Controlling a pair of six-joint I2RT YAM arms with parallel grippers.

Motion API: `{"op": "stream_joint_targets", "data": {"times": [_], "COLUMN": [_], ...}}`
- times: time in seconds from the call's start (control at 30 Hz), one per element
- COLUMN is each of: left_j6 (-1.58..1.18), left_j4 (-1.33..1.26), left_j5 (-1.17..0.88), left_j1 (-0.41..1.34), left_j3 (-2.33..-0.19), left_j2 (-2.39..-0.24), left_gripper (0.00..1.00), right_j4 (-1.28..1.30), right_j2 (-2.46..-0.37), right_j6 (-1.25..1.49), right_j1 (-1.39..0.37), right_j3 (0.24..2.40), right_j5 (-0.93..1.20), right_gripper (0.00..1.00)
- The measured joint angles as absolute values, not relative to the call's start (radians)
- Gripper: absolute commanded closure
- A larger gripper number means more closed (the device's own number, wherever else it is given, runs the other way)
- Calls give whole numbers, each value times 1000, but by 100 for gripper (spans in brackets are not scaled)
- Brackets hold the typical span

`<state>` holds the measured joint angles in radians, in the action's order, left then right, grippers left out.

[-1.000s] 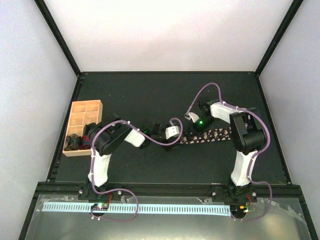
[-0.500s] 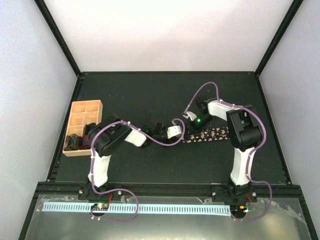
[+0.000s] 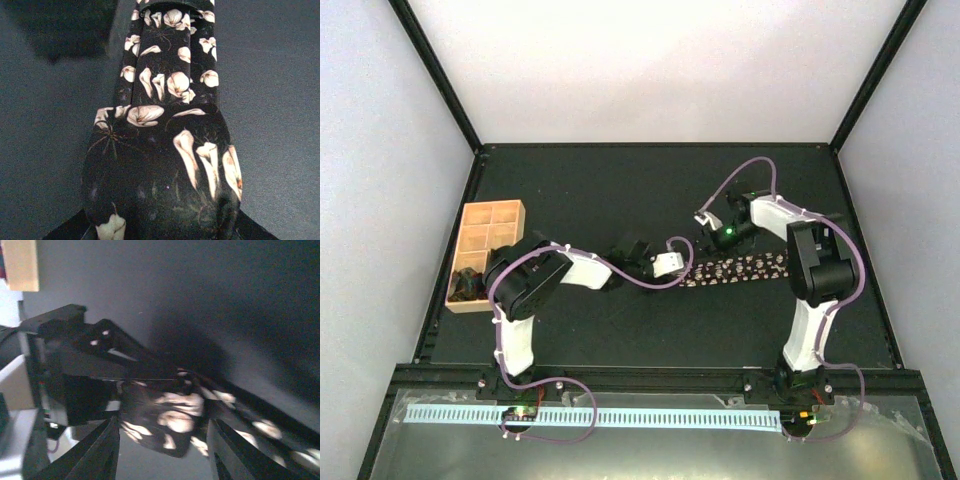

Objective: Roll the ties
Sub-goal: Roll the tie at the center of the board.

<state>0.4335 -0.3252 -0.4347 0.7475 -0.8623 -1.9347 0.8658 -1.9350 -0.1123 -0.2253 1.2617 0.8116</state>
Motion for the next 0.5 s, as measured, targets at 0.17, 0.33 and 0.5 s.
{"op": "stream_joint_targets", "data": {"times": [0.17, 0.33, 0.5], "left_j6": [435, 437, 436], "left_j4": [-284, -281, -281], "left_j5": [-425, -418, -414], "left_j1": [752, 755, 756], "left_j3": [-884, -884, -884], "left_j2": [-1935, -1935, -1935], "left_gripper": [62, 61, 61], "right_j4": [867, 859, 851], "right_j2": [-1932, -1945, -1980], "right_j6": [-82, -64, -63], "right_j1": [-304, -338, -336], "right_j3": [1248, 1227, 1226], "right_j5": [870, 852, 830], "right_gripper": [55, 64, 86]}}
